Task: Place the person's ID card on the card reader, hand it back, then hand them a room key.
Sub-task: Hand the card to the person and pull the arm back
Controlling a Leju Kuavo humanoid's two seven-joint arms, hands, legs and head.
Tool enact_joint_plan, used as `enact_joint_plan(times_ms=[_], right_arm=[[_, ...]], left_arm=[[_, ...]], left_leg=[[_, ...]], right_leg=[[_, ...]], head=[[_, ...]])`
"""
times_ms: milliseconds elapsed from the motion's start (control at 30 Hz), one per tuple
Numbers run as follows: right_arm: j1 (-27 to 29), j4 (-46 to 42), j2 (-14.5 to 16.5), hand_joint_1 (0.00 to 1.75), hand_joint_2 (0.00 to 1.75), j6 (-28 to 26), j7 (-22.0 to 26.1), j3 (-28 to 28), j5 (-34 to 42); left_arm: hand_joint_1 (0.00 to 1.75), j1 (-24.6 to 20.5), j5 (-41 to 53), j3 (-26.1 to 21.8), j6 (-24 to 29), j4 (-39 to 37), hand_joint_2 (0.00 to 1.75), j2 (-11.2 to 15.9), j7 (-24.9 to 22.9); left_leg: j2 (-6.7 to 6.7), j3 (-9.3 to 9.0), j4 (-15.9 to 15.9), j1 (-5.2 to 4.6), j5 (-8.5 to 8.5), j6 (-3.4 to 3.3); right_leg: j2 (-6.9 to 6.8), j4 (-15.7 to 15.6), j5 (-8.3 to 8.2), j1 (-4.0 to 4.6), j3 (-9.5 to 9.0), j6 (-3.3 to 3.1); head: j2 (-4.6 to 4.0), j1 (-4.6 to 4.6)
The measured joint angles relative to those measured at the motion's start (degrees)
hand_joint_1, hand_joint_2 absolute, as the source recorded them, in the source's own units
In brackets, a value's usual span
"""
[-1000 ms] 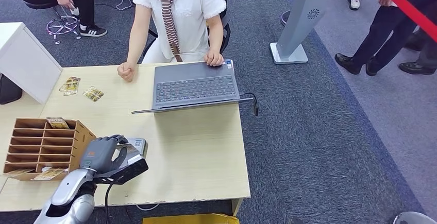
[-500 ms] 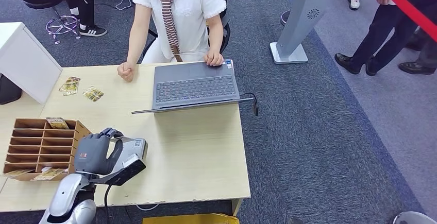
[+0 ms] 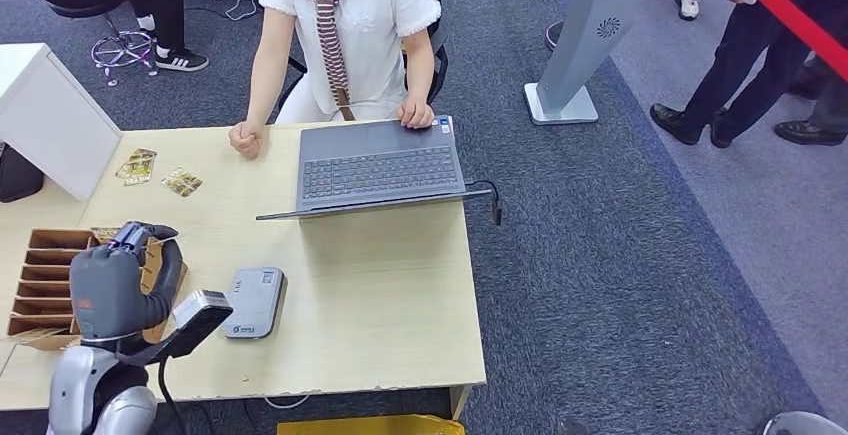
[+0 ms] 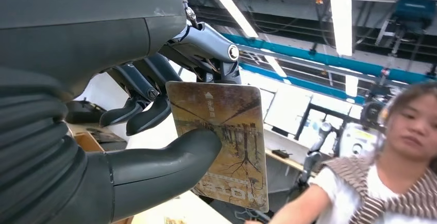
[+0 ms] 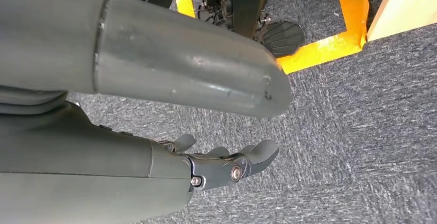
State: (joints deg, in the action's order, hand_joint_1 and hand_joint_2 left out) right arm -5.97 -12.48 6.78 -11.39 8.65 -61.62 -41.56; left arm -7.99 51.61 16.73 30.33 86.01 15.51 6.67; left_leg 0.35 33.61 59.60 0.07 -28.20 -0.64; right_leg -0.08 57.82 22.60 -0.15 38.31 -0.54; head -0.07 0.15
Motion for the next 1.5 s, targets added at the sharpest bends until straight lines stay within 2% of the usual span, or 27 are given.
enact_joint_plan(times_ms=[167,333,433,733,1033,1167,1500], right_arm=[[-0.68,0.00,0.01,0.00,0.00,0.01,-0.62,0.48,-1.46],[-1.77,0.00,0.20,0.00,0.00,-0.04,-1.31,1.51,-2.14],[-2.12,0.00,0.37,0.00,0.00,-0.07,-1.37,1.91,-2.54],[-2.67,0.00,0.64,0.00,0.00,-0.07,-2.20,3.17,-3.09],[-3.35,0.00,1.08,0.00,0.00,-0.02,-2.96,4.22,-3.84],[-3.42,0.00,1.22,0.00,0.00,-0.15,-2.96,4.54,-3.77],[-3.33,0.00,1.25,0.00,0.00,-0.16,-2.96,4.73,-3.58]], left_arm=[[1.75,-6.99,-2.05,-3.05,-2.66,-3.02,1.75,0.68,0.22],[1.75,-17.57,-0.49,-3.57,-4.60,-11.85,1.75,1.14,-0.65],[1.75,-22.16,-0.13,-3.57,-5.23,-16.20,1.75,1.14,-0.92],[1.75,-30.53,1.29,-3.55,-6.81,-25.03,1.75,0.79,-1.84],[1.75,-38.86,3.12,-1.86,-7.88,-33.51,1.75,-1.90,-2.97],[0.00,-40.48,3.18,-1.08,-7.93,-36.00,1.75,-2.47,-3.05],[0.00,-40.83,1.93,-0.78,-4.31,-38.99,1.75,-2.83,-2.45]], left_leg=[[-0.04,0.00,0.00,0.00,0.14,0.05],[-0.04,0.03,0.00,0.01,0.29,0.10],[-0.01,0.00,0.01,0.00,0.30,0.12],[-0.02,0.03,0.02,-0.01,0.31,0.12],[-0.01,0.08,0.03,-0.01,0.33,0.09],[-0.01,0.08,0.03,-0.02,0.33,0.09],[-0.01,0.09,0.03,-0.01,0.33,0.10]], right_leg=[[-0.04,0.00,-0.10,0.01,0.01,0.00],[-0.07,0.00,-0.30,0.00,0.03,-0.09],[-0.05,0.00,-0.32,0.00,0.04,-0.11],[-0.01,0.00,-0.32,0.01,0.13,-0.10],[0.00,0.00,-0.36,0.00,0.14,-0.06],[0.00,0.00,-0.36,0.01,0.15,-0.06],[0.00,0.01,-0.36,0.01,0.16,-0.06]], head=[[0.00,-0.01],[0.00,0.00],[0.00,-0.01],[0.00,0.00],[0.00,-0.01],[0.00,0.00],[-0.01,0.00]])
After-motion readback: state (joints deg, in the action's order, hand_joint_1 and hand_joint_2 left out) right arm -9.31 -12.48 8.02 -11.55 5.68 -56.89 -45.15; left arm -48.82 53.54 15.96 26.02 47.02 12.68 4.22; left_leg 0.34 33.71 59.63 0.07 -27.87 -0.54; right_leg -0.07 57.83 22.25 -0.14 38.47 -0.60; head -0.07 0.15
